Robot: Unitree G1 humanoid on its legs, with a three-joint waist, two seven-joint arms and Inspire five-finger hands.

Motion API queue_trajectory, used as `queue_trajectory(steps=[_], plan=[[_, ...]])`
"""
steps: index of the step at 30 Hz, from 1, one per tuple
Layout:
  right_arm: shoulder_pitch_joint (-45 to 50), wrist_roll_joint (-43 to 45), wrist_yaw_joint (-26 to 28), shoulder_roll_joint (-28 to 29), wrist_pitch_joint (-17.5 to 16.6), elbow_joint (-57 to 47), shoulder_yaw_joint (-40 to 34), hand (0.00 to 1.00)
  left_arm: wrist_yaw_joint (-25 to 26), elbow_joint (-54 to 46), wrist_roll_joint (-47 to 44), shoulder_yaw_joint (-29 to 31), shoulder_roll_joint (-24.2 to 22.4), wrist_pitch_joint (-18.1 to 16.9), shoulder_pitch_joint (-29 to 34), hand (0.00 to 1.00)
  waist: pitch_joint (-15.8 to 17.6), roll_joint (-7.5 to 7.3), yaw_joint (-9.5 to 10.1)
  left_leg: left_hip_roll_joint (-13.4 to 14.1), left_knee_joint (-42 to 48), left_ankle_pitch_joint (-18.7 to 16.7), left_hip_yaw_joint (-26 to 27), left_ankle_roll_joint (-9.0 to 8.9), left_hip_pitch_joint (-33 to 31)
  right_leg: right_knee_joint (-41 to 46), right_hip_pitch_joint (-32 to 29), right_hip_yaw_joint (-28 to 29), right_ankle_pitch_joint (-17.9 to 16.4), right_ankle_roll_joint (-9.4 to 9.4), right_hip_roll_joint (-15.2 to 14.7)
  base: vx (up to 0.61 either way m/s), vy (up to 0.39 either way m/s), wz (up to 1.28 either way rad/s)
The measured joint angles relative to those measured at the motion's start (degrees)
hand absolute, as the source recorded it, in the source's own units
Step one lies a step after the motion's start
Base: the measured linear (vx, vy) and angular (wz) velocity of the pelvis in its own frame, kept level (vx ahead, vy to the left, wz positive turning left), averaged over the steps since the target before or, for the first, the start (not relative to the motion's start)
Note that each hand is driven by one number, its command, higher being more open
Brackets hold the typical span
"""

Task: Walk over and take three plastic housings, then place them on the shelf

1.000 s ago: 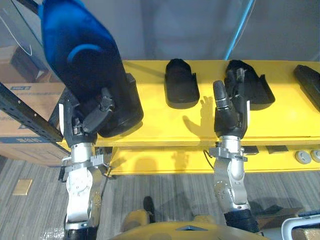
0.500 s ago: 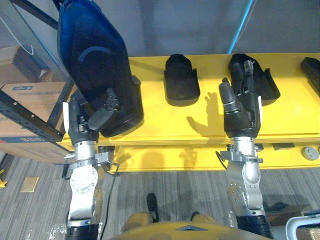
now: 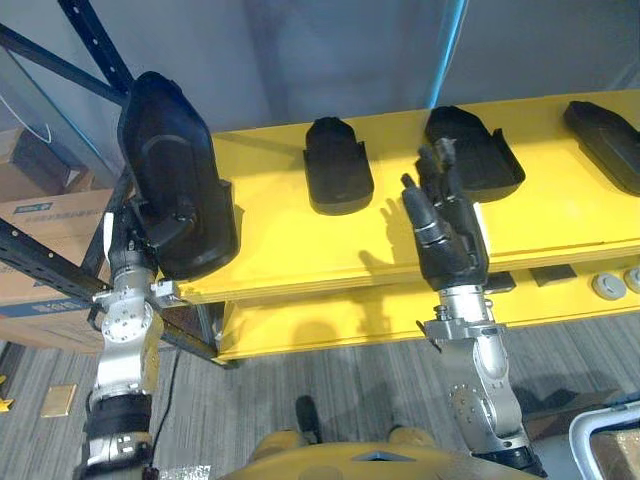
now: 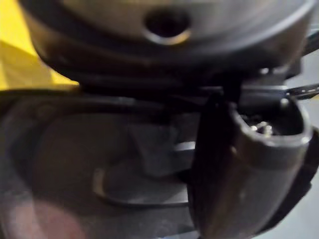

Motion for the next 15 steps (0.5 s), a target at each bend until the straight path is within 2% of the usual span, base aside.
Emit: queue_trajectory(steps=[6, 11, 15], plan=[[0.0, 0.0, 2.3, -1.6, 1.2, -0.1, 1.0, 1.00, -7.2, 5.7, -10.7, 0.0, 0.1, 4.9, -2.9, 0.00, -0.6, 1.14, -0.72, -0.1, 0.0, 0.2, 0.9, -0.27, 0.2, 2.6, -1.6, 1.1, -1.2, 0.15, -0.6, 0.03, 0.014, -0.07], [0.0, 0.0, 3.2, -2.6, 2.7, -0.1, 1.2, 1.00, -7.9, 10.9, -10.8, 0.5, 0.1, 7.9, -5.4, 0.00, -1.6, 3.16, -1.02, 0.0, 0.0, 0.3, 1.2, -0.46, 0.3, 4.4, -2.4, 1.4, -2.1, 0.25, -0.7, 0.00, -0.012, -0.03], [0.1, 0.6, 3.3, -4.1, 3.3, -0.2, 2.1, 1.00, -8.0, 14.5, -10.5, 2.1, 1.7, 12.6, -6.8, 0.00, -2.1, 4.10, -2.00, 0.3, 0.0, 0.2, 1.4, -0.73, 0.3, 5.0, -2.5, 1.4, -2.4, 0.46, -0.6, -0.01, -0.010, -0.02]])
